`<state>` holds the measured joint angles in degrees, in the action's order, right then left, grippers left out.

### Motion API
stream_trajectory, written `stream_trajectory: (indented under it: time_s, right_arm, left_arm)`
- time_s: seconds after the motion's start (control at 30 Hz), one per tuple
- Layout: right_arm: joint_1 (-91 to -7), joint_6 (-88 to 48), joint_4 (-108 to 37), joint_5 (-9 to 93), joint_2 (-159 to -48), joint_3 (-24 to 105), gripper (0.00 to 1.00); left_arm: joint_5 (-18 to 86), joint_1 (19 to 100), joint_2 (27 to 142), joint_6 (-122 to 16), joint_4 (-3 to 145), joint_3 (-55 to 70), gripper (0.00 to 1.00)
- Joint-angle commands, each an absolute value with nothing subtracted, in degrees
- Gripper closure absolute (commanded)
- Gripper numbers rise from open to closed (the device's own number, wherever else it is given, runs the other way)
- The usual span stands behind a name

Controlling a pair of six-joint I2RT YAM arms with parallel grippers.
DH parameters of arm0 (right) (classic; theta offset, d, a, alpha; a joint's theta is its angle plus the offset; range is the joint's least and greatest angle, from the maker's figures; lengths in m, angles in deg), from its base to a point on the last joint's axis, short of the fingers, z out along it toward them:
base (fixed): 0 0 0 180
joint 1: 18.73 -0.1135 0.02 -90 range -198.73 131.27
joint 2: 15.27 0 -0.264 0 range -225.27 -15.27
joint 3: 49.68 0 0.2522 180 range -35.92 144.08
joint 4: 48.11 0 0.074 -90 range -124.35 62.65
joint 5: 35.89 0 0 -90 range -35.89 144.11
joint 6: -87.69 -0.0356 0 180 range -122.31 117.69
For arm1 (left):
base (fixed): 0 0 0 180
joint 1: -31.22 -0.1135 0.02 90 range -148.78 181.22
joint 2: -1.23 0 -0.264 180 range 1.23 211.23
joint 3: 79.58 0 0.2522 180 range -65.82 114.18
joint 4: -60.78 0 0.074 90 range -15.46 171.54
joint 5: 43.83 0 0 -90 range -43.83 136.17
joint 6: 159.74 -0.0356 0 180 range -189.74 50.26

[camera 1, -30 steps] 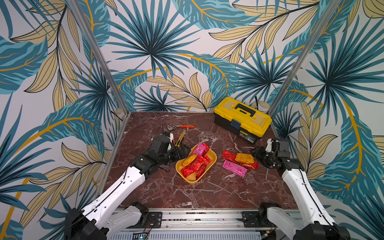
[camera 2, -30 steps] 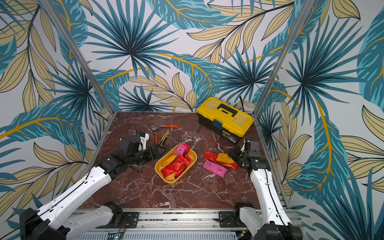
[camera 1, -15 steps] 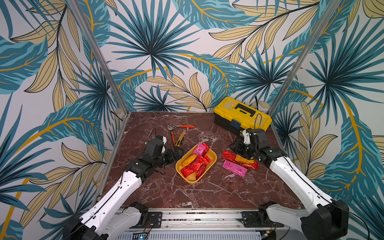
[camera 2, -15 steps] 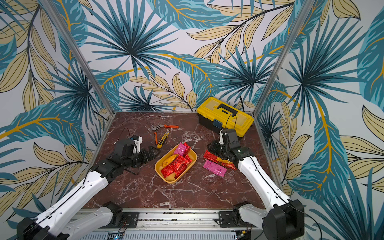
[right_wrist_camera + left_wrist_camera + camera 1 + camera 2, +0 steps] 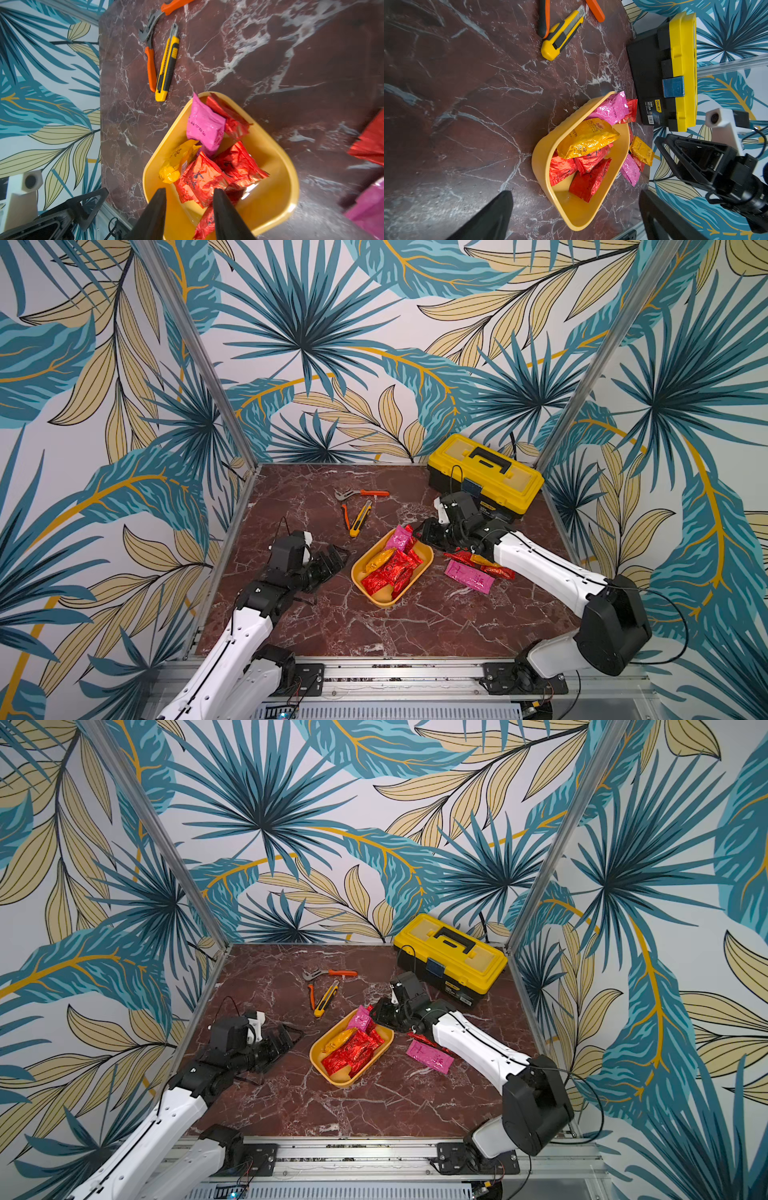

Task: Take the tea bags out of the storage box
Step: Pick up the tea bag from the storage box.

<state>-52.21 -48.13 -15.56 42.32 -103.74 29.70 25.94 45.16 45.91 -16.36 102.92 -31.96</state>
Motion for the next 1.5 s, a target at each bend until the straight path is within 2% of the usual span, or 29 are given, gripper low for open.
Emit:
stream_trajectory:
  time_s: [0.0,0.27,0.63,0.93,1.13,1.47]
  right_arm:
    - [-54.1,-49.9,-17.9,42.2,-106.5,32.1,0.57]
    - [-56.7,-50.9,-18.4,42.9,-113.2,35.5,0.55]
    - [-58.4,-52.1,-19.1,43.6,-116.9,35.6,0.54]
    - [-59.3,-52.4,-19.3,43.5,-118.0,35.3,0.58]
    - [-59.6,-52.4,-19.5,43.3,-118.7,35.3,0.65]
    - [-59.8,-52.5,-19.6,43.6,-118.2,35.1,0.86]
  left_arm:
    - [25.6,44.6,43.4,-15.9,103.9,-33.9,0.00]
    - [26.1,44.6,39.5,-15.5,106.7,-34.7,0.00]
    - [26.2,44.5,38.7,-15.9,107.6,-34.7,0.00]
    - [26.2,44.5,38.8,-15.9,107.2,-35.1,0.00]
    - [26.2,44.5,38.9,-15.8,107.1,-35.0,0.00]
    - [26.1,44.5,39.0,-15.8,107.2,-34.4,0.00]
